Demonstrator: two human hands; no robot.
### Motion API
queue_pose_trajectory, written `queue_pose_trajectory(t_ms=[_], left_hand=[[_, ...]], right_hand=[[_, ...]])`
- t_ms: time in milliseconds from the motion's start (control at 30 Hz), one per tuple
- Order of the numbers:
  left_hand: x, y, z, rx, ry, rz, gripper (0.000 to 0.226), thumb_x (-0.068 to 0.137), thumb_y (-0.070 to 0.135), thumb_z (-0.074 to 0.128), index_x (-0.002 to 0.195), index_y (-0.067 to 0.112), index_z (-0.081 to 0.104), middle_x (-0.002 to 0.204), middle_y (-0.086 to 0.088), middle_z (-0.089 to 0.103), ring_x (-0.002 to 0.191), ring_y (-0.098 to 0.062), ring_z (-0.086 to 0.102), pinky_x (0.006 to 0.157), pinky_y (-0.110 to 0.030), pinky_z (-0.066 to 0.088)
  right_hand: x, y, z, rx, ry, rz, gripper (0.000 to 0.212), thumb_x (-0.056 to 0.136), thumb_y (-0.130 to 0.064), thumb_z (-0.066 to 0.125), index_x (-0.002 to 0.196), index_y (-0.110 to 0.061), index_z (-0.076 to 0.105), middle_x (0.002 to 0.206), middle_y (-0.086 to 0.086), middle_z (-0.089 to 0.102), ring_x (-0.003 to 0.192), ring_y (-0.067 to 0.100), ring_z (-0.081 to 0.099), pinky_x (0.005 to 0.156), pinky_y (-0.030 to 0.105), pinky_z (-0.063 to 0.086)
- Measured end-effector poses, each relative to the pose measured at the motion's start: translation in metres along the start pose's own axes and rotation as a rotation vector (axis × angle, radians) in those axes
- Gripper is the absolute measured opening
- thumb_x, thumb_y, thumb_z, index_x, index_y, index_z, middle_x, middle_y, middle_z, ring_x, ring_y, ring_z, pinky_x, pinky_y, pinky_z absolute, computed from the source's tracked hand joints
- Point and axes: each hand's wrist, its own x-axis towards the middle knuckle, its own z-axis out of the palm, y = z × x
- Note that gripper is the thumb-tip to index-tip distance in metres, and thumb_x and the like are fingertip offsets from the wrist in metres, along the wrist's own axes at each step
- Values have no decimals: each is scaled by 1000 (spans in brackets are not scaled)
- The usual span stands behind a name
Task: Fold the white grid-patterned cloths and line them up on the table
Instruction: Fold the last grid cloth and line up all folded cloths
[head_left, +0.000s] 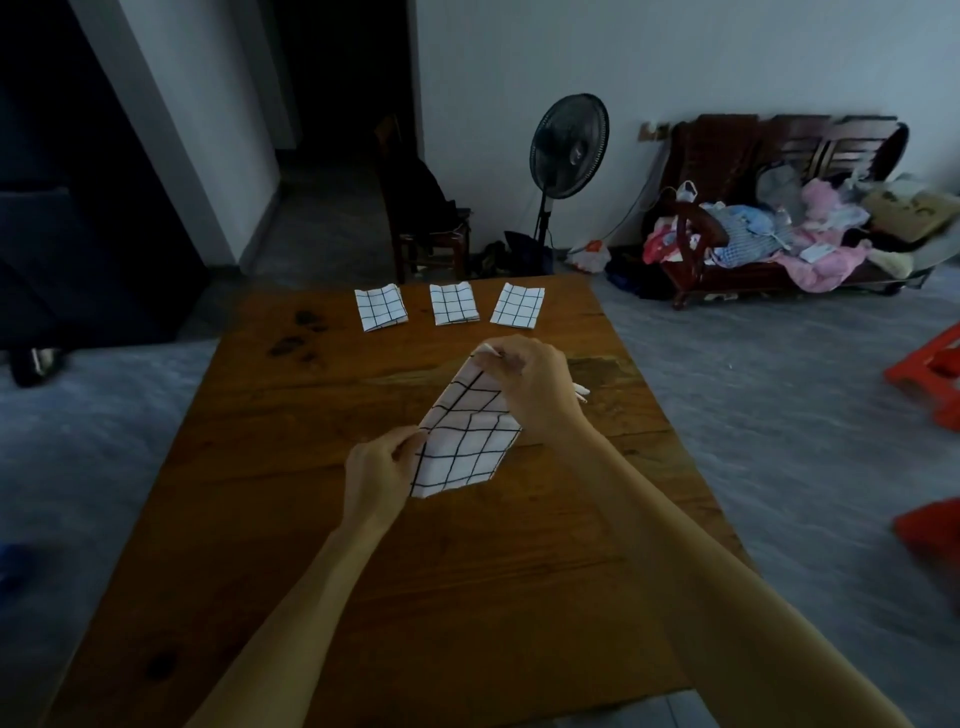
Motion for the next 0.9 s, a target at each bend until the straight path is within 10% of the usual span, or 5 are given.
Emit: queue_pose_trajectory(t_ms=[367, 567, 900], left_hand=[[0, -20, -8, 308, -196, -264, 30, 95, 36, 51, 118, 20, 61, 93, 13, 61, 73, -1, 57, 61, -15, 44], [29, 41, -16, 166, -157, 32, 54, 91, 50, 50, 137, 21, 46, 131, 0, 56, 119, -16, 54, 98, -37, 44], [22, 36, -7, 53, -55, 196, 23, 94, 23, 54, 112, 15, 67, 96, 2, 71, 76, -6, 62, 68, -19, 50]], right_hand=[[-9, 22, -6, -2, 211, 92, 15, 94, -25, 61, 100, -18, 73, 96, -10, 69, 84, 2, 60, 70, 7, 40], [-9, 18, -5, -42, 125, -2, 12, 93, -21, 63, 95, -19, 74, 91, -6, 72, 80, 7, 62, 70, 18, 46], [-18, 0, -5, 100, 130, 46, 10, 92, -22, 65, 92, -20, 75, 84, -7, 71, 76, 5, 62, 66, 16, 47]])
